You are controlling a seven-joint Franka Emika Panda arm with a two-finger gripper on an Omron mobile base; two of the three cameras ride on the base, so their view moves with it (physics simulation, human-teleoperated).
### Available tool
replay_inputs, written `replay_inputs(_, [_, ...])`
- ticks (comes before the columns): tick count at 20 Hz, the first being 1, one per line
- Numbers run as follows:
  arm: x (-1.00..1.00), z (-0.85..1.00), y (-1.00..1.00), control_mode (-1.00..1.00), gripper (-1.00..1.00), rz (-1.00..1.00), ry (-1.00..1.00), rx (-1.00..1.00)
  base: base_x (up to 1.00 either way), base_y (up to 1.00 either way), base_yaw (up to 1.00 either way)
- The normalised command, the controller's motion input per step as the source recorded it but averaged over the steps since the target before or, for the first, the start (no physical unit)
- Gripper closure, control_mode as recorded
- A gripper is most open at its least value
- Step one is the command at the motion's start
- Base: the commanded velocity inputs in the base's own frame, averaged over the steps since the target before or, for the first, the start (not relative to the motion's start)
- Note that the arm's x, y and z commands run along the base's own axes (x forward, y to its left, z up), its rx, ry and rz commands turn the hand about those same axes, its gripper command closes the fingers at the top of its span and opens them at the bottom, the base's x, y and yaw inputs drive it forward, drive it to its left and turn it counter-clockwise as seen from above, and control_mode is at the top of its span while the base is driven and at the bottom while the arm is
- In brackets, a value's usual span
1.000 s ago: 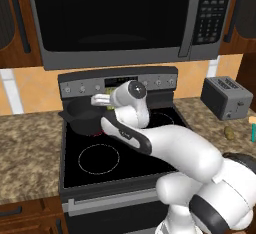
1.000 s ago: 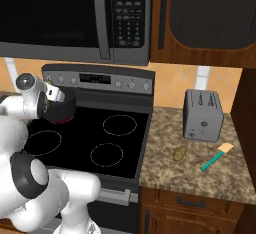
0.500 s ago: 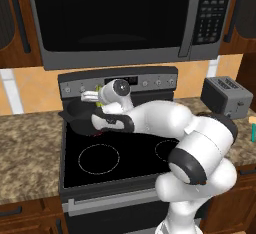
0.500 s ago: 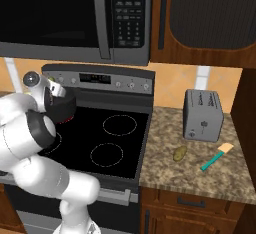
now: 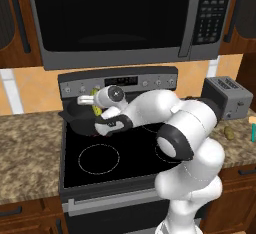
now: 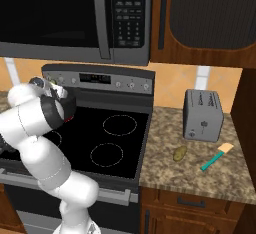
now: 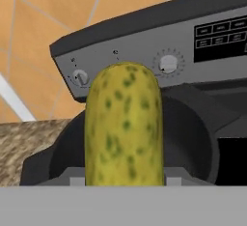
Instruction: Put the potato and cucumber in the pot. Retrieve the spatula and lightly stir the vegetables in the pot.
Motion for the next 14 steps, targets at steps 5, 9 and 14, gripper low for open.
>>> replay_inputs(5, [0.35, -0.04, 0.29, -1.00, 1.00, 0.00, -0.08, -0.01, 0.00, 0.00, 0.00])
replay_inputs(9, [0.29, -0.28, 0.31, -1.00, 1.00, 0.00, 0.00, -0.05, 0.00, 0.00, 0.00])
replay_inputs(14, [0.23, -0.38, 0.30, -1.00, 1.00, 0.00, 0.00, -0.07, 0.00, 0.00, 0.00])
